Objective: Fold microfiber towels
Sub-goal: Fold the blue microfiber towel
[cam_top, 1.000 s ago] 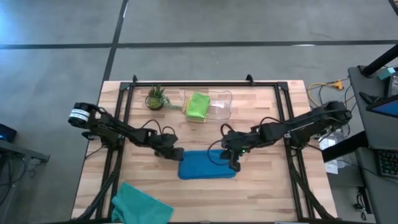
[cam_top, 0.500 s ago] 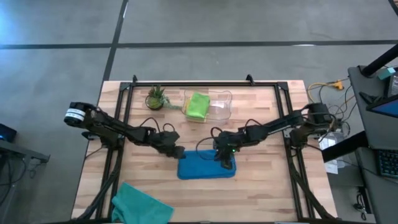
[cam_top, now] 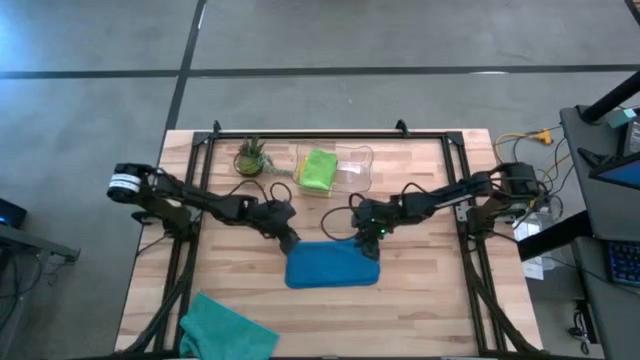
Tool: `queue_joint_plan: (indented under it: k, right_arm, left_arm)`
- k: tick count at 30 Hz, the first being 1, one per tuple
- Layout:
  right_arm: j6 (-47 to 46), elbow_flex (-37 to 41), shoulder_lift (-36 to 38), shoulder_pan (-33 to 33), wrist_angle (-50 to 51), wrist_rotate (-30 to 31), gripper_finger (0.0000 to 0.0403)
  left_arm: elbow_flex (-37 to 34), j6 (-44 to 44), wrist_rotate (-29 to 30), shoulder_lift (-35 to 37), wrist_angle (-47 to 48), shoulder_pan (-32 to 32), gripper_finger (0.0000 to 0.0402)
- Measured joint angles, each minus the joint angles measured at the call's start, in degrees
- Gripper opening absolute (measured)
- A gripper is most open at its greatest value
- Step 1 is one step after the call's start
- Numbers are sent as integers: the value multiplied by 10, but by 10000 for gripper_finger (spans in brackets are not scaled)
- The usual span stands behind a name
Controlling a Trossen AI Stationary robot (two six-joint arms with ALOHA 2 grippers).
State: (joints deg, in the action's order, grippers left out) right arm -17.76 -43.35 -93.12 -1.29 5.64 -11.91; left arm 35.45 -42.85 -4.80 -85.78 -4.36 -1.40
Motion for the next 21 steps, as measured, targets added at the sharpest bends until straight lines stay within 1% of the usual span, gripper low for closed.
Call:
queue_joint_plan:
  k: [4, 5, 7, 13, 17, 21]
  right_arm:
    - [-2, 20, 3, 14, -2, -1, 121]
    - [-3, 23, 5, 18, 3, -1, 121]
    - [-5, 27, 8, 26, -4, 0, 124]
    - [-13, 43, 23, 41, 5, -12, 123]
    - [-16, 53, 22, 40, 4, -31, 117]
    - [-21, 64, 20, 41, -1, -32, 111]
  left_arm:
    - [5, 125, -9, -19, 23, 3, 120]
    - [8, 148, -11, -26, 15, 3, 120]
    - [5, 176, -20, -30, 27, 4, 120]
    - [10, 210, -63, -51, 32, 4, 120]
    - [10, 216, -72, -53, 36, 5, 120]
    - [10, 227, -78, -51, 40, 5, 120]
